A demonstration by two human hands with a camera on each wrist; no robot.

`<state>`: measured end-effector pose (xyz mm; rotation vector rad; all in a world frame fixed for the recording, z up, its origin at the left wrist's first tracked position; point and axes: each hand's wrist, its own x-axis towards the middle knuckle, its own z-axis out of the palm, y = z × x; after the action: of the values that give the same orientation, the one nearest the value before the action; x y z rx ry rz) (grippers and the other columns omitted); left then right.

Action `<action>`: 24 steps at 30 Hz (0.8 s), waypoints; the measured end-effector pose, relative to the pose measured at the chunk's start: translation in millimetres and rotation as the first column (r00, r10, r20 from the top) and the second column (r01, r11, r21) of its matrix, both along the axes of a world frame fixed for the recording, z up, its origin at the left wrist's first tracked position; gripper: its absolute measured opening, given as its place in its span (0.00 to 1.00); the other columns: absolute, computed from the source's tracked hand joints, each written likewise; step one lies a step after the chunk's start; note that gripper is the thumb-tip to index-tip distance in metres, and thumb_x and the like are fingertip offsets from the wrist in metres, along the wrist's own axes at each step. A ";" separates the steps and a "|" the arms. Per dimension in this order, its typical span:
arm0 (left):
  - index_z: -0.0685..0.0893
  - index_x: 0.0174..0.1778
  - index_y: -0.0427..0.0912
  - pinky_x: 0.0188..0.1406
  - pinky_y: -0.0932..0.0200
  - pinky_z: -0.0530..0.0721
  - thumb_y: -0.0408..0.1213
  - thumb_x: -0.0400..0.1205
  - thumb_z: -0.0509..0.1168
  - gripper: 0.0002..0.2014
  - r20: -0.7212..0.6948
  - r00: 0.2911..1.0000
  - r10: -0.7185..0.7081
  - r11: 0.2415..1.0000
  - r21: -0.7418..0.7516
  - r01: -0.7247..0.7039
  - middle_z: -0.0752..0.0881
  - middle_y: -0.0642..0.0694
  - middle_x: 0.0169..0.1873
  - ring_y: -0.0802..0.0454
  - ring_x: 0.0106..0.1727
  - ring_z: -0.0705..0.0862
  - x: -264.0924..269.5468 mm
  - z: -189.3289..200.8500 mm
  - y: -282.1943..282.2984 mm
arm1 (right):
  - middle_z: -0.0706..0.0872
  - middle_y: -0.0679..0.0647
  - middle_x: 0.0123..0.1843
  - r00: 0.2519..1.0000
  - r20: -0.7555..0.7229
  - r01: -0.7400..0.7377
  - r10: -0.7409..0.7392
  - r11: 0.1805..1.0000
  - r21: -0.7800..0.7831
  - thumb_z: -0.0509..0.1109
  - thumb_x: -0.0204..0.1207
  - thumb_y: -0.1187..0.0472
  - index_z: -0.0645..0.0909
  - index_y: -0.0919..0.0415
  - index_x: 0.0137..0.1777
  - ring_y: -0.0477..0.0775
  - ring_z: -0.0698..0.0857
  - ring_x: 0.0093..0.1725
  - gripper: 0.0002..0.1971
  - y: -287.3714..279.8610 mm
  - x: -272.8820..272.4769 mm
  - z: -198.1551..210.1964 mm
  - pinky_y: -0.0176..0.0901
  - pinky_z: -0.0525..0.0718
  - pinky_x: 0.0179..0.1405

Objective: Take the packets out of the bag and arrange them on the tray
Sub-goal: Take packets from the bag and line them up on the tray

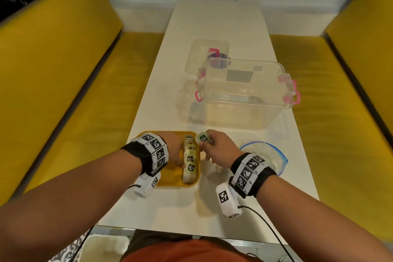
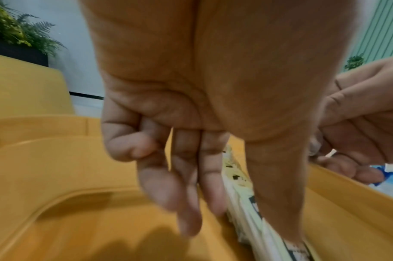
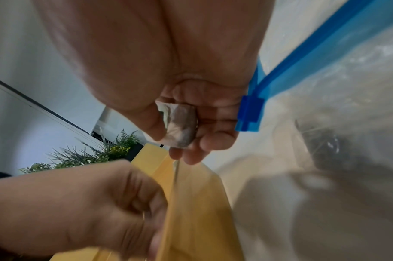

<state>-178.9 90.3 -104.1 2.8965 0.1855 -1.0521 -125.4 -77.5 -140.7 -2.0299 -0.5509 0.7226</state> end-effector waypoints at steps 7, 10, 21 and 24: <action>0.74 0.44 0.54 0.51 0.51 0.80 0.70 0.64 0.70 0.26 -0.284 0.951 -0.123 0.985 0.086 0.153 0.78 0.52 0.34 0.46 0.45 0.81 -4.4 0.7 -10.4 | 0.85 0.61 0.47 0.991 0.121 -0.048 0.065 0.989 -0.137 0.68 0.80 0.56 0.82 0.61 0.50 0.63 0.87 0.46 0.08 4.9 -1.7 -2.3 0.62 0.87 0.50; 0.75 0.44 0.52 0.43 0.56 0.77 0.63 0.74 0.63 0.18 -0.235 0.939 -0.250 0.967 -0.003 0.256 0.76 0.51 0.34 0.43 0.43 0.79 -5.4 6.9 -17.5 | 0.88 0.62 0.41 0.997 0.032 -0.060 0.065 0.989 -0.136 0.66 0.81 0.61 0.80 0.63 0.49 0.62 0.90 0.37 0.05 5.7 -3.4 -1.4 0.61 0.90 0.44; 0.72 0.42 0.57 0.41 0.57 0.82 0.67 0.73 0.62 0.18 -0.102 0.951 -0.291 0.955 0.030 0.296 0.76 0.56 0.31 0.49 0.38 0.81 -4.0 17.5 -25.4 | 0.88 0.67 0.41 0.997 -0.073 -0.043 0.035 0.993 -0.107 0.63 0.82 0.67 0.78 0.69 0.50 0.66 0.91 0.37 0.04 8.2 -3.9 3.4 0.62 0.91 0.40; 0.76 0.49 0.63 0.44 0.52 0.85 0.76 0.64 0.59 0.26 -0.085 0.962 -0.259 0.964 0.035 0.262 0.83 0.55 0.35 0.47 0.40 0.85 7.7 0.1 -19.0 | 0.88 0.66 0.42 0.997 -0.067 -0.054 0.046 0.992 -0.114 0.63 0.82 0.67 0.78 0.66 0.50 0.64 0.91 0.38 0.04 7.2 -3.4 4.6 0.60 0.91 0.41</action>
<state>-171.2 71.4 -104.0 2.9812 -0.1774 -1.2173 -128.8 -70.2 -136.0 -2.0983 -0.5353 0.8646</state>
